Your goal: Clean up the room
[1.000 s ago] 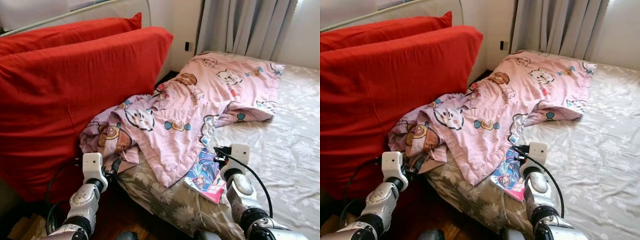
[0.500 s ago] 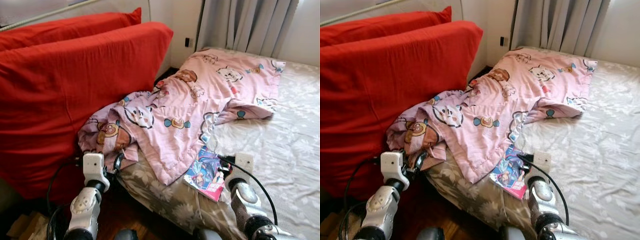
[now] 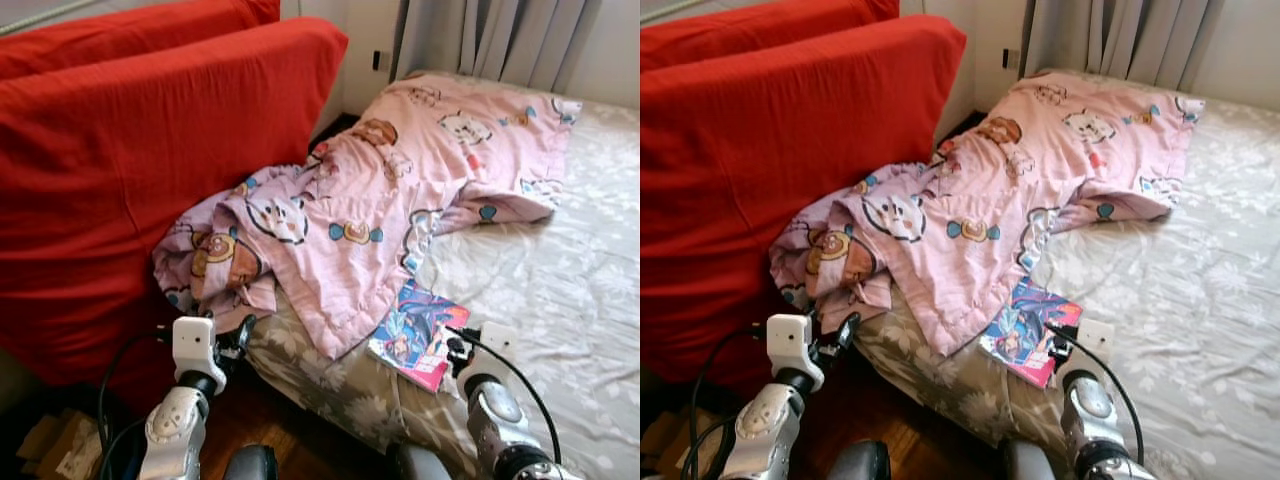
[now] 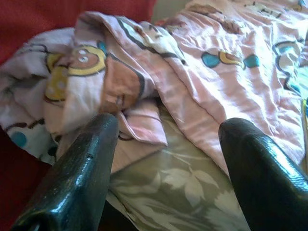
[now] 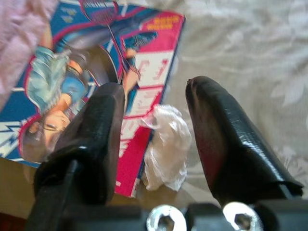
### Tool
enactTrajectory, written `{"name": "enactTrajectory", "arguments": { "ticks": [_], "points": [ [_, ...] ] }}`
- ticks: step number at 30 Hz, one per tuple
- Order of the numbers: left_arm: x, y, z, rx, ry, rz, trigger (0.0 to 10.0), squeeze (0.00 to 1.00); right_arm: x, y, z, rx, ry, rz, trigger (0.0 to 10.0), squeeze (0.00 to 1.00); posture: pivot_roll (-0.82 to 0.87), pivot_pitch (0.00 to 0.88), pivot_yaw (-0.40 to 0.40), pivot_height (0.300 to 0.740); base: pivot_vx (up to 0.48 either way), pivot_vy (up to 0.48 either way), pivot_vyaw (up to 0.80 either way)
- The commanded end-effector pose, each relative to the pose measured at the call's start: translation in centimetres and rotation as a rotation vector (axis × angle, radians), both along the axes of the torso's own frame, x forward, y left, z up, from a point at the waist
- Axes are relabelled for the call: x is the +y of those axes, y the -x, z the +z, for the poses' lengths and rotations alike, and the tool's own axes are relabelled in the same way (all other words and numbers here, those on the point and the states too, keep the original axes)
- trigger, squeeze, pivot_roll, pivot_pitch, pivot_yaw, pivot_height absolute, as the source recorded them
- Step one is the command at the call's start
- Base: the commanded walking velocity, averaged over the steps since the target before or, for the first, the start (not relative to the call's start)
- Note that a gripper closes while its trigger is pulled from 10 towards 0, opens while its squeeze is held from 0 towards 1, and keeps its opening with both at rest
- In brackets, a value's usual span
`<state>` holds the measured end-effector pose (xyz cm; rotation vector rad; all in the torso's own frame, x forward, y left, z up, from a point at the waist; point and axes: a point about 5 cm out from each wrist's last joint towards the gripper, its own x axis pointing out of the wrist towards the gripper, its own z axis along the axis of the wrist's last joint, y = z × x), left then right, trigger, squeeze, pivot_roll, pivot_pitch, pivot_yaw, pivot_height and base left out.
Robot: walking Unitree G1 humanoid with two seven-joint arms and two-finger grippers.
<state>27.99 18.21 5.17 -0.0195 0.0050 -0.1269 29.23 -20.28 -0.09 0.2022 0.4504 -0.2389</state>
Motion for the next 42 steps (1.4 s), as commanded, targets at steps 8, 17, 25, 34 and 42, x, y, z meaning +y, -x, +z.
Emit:
{"name": "enactTrajectory", "arguments": {
  "ticks": [8, 17, 25, 34, 42],
  "points": [
    [-0.1, 1.6, -0.7, 0.052, -0.007, -0.010, 10.0, 0.00, -0.4, 0.9, -0.7, 0.010, -0.039, -0.066, 10.0, 0.00, 0.08, 0.251, 0.049, 0.620, 0.000, 0.000, 0.00],
    [0.5, 3.3, -1.1, 0.085, -0.021, 0.001, 10.0, 0.00, -0.8, 0.5, -0.2, -0.033, -0.085, -0.107, 10.0, 0.00, 0.11, 0.294, 0.057, 0.620, 0.000, 0.000, 0.00],
    [0.5, 4.0, -1.1, 0.097, -0.037, -0.004, 10.0, 0.00, -0.8, 0.1, 0.1, -0.039, -0.135, -0.102, 10.0, 0.00, 0.13, 0.304, 0.069, 0.620, 0.000, 0.000, 0.00],
    [0.6, 4.7, -1.2, 0.110, -0.058, -0.005, 10.0, 0.00, -1.5, -0.1, 0.4, -0.043, -0.138, -0.123, 10.0, 0.00, 0.14, 0.314, 0.083, 0.620, 0.000, 0.000, 0.00],
    [0.6, 4.9, -1.1, 0.110, -0.064, -0.003, 10.0, 0.00, -1.1, -0.2, 0.3, -0.039, -0.163, -0.100, 0.7, 0.00, 0.15, 0.317, 0.084, 0.620, 0.000, 0.000, 0.00]
  ]
}}
